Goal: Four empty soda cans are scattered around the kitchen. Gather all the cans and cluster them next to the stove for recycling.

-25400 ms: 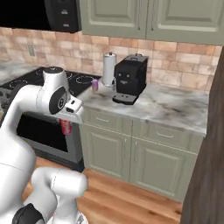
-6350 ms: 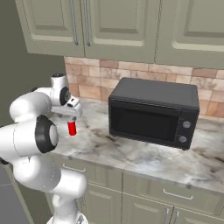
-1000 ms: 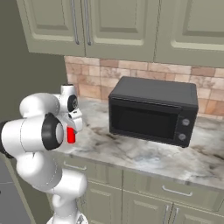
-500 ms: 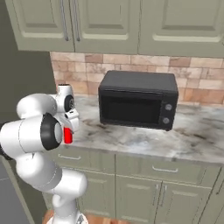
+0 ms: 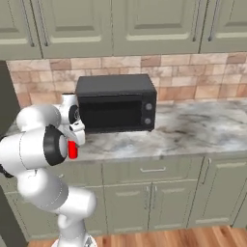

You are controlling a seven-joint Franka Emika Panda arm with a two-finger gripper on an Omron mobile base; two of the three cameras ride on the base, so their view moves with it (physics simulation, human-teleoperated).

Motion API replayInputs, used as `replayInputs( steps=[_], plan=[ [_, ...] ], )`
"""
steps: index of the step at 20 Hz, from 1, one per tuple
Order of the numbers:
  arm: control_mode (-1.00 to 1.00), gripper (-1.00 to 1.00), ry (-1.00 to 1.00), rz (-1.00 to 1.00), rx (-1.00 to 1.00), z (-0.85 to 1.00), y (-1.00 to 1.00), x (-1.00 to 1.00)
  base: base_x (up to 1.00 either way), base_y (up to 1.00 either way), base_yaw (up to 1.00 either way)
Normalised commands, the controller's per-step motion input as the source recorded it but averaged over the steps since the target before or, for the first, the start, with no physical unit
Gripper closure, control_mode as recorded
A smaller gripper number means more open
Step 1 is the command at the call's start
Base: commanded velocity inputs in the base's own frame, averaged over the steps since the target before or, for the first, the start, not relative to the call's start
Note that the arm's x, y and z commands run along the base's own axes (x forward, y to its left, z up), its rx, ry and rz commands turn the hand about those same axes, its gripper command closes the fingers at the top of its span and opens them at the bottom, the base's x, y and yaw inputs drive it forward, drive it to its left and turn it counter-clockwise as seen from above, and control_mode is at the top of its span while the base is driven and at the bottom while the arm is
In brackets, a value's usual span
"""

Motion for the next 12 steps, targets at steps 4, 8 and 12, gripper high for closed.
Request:
replayInputs(
  steps=[4,8,12],
  plan=[
    [1.0,1.0,0.0,0.0,0.0,0.0,0.0,0.0,0.0,0.0,-0.47],
    [1.0,1.0,0.0,0.0,0.0,0.0,0.0,0.0,0.0,0.0,-0.48],
    [1.0,1.0,0.0,0.0,0.0,0.0,0.0,0.0,0.0,0.0,-0.48]
  ],
)
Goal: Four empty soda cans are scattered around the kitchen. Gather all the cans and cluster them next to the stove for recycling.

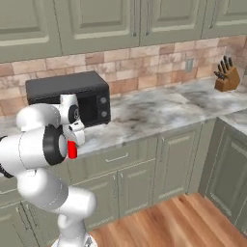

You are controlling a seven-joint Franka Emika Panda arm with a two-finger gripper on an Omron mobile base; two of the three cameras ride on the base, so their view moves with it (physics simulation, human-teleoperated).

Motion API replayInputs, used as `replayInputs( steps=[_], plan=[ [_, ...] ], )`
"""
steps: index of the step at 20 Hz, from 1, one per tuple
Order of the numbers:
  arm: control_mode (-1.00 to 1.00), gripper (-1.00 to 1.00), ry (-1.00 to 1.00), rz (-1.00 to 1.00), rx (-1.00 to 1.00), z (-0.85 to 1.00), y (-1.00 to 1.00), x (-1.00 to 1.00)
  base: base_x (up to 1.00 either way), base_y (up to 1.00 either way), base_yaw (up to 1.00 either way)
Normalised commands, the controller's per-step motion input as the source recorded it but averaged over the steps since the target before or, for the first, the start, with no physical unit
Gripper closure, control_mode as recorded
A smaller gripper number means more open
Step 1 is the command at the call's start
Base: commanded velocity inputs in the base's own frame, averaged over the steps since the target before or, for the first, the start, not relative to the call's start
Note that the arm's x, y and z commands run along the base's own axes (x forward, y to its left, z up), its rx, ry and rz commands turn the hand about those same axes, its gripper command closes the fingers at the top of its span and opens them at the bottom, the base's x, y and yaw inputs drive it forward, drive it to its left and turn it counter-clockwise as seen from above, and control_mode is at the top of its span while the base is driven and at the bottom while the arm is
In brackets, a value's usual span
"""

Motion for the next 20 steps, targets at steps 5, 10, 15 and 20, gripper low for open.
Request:
replayInputs(
  steps=[5,10,15,20],
  plan=[
    [1.0,1.0,0.0,0.0,0.0,0.0,0.0,0.0,0.0,0.0,-0.49],
    [1.0,1.0,0.0,0.0,0.0,0.0,0.0,0.0,-0.01,0.0,-0.5],
    [1.0,1.0,0.0,0.0,0.0,0.0,0.0,0.0,0.0,0.0,-0.5],
    [1.0,1.0,0.0,0.0,0.0,0.0,0.0,0.0,0.0,0.0,-0.5]
  ],
)
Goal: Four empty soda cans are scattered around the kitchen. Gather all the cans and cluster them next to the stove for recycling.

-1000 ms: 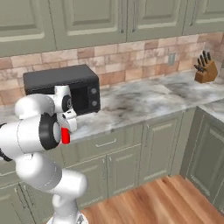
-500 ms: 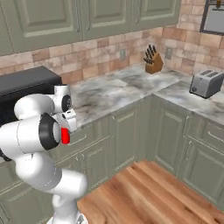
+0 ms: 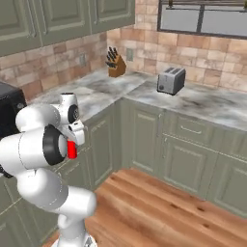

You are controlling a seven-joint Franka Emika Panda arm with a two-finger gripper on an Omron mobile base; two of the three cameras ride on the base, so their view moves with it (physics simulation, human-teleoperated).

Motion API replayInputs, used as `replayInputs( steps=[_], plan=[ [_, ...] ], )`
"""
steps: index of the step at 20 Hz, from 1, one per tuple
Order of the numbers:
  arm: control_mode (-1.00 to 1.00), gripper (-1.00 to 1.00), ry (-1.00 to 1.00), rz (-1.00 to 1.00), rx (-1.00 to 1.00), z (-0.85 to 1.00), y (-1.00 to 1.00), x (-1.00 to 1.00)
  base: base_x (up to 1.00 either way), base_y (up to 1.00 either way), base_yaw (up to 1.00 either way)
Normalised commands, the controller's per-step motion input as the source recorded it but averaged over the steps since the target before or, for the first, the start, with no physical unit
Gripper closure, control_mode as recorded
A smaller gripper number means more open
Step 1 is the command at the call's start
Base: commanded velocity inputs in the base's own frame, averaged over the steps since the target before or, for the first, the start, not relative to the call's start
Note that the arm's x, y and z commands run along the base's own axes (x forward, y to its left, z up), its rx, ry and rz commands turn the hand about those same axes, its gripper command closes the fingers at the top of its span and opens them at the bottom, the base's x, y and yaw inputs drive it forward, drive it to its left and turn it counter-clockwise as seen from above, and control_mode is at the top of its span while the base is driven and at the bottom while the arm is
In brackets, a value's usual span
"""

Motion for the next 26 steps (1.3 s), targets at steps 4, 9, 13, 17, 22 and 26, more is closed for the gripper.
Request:
replayInputs(
  steps=[4,9,13,17,22,26],
  plan=[
    [1.0,1.0,0.0,0.0,0.0,0.0,0.0,0.0,0.02,0.01,-0.49],
    [1.0,1.0,0.0,0.0,0.0,0.0,0.0,0.0,0.02,0.01,-0.48],
    [1.0,1.0,0.0,0.0,0.0,0.0,0.0,0.0,0.1,0.05,-0.47],
    [1.0,1.0,0.0,0.0,0.0,0.0,0.0,0.0,0.5,0.06,-0.31],
    [1.0,1.0,0.0,0.0,0.0,0.0,0.0,0.0,0.93,0.01,-0.04],
    [1.0,1.0,0.0,0.0,0.0,0.0,0.0,0.0,1.0,0.0,0.0]
  ],
)
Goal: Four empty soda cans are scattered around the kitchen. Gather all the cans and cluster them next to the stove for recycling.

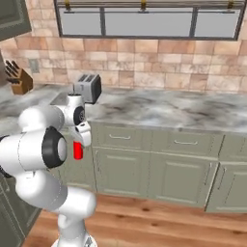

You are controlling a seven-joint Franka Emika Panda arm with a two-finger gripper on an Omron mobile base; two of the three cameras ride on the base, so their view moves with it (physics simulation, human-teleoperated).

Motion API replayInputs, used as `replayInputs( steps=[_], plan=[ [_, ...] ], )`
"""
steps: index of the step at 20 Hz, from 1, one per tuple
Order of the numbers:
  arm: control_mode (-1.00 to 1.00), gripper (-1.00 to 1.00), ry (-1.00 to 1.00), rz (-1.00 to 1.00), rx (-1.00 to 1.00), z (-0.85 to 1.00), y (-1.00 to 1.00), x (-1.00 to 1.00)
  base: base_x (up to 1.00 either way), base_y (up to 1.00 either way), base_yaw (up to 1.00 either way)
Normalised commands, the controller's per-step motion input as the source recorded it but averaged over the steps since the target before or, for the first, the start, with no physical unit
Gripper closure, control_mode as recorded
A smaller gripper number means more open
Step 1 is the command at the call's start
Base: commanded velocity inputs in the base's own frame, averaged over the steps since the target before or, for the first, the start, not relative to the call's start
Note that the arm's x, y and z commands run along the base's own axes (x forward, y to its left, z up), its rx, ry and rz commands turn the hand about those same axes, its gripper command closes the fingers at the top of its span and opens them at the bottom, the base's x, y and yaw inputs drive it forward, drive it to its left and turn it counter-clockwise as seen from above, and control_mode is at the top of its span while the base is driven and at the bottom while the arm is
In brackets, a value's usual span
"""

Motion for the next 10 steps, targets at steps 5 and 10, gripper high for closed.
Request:
replayInputs(
  steps=[5,10],
  plan=[
    [1.0,1.0,0.0,0.0,0.0,0.0,0.0,0.0,0.93,-0.17,0.06],
    [1.0,1.0,0.0,0.0,0.0,0.0,0.0,0.0,0.84,-0.32,0.13]
  ],
)
